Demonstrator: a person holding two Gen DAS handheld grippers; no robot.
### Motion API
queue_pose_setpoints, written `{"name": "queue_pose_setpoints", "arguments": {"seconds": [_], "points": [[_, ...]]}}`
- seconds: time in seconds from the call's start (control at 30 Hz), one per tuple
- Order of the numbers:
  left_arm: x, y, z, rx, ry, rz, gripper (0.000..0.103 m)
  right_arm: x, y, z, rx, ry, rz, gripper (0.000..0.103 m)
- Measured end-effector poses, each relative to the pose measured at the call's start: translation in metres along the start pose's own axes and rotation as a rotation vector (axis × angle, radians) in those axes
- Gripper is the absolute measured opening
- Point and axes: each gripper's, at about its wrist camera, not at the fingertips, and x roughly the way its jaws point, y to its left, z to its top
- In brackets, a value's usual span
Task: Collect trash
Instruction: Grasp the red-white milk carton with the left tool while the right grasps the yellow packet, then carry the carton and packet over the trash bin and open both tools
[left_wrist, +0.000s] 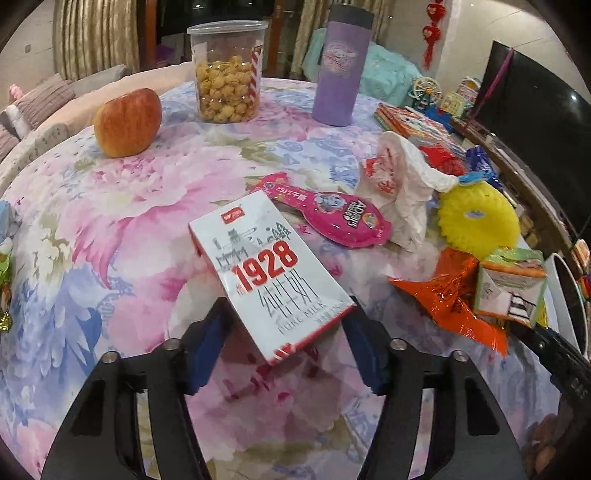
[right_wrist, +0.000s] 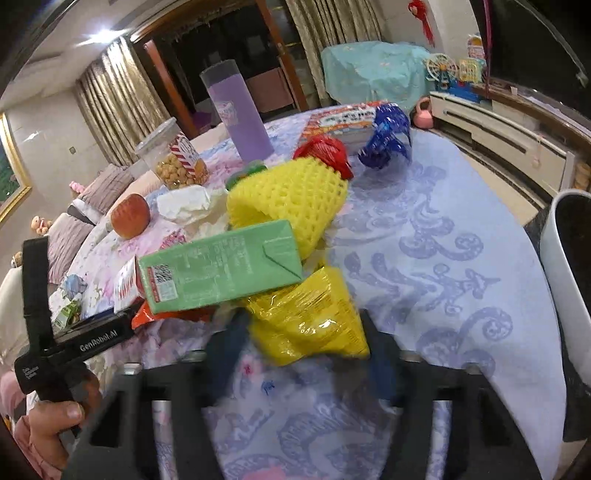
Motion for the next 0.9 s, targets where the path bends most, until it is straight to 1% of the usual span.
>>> {"name": "queue_pose_setpoints", "arguments": {"seconds": [0.03, 0.1, 0.23, 0.47, 0.6, 0.73, 0.9], "points": [[-0.002, 0.001, -0.001, 0.004, -0.002, -0.009, 0.056, -0.001, 0.0, -0.001, 0.003, -0.005, 0.002, 0.045], [-0.008, 0.001, -0.006, 0.015, -0.006, -0.019, 0.054, -0.006, -0.002, -0.004, 0.011, -0.011, 0.003, 0.038], [-0.019, 0.002, -0.018, 0.037, -0.005, -0.049, 0.052, -0.021, -0.006, -0.012, 0.027, -0.027, 0.009, 0.034], [-0.042, -0.01, -0.038, 0.092, -0.012, -0.118, 0.052, -0.046, -0.016, -0.028, 0.066, -0.05, 0.008, 0.034], [-0.057, -0.026, -0.046, 0.134, -0.025, -0.167, 0.052, -0.061, -0.022, -0.035, 0.087, -0.072, -0.003, 0.034], [-0.075, -0.046, -0.05, 0.186, -0.055, -0.21, 0.052, -0.075, -0.028, -0.041, 0.106, -0.094, -0.012, 0.034], [-0.09, -0.065, -0.055, 0.227, -0.079, -0.249, 0.052, -0.092, -0.034, -0.047, 0.126, -0.123, -0.023, 0.034]]}}
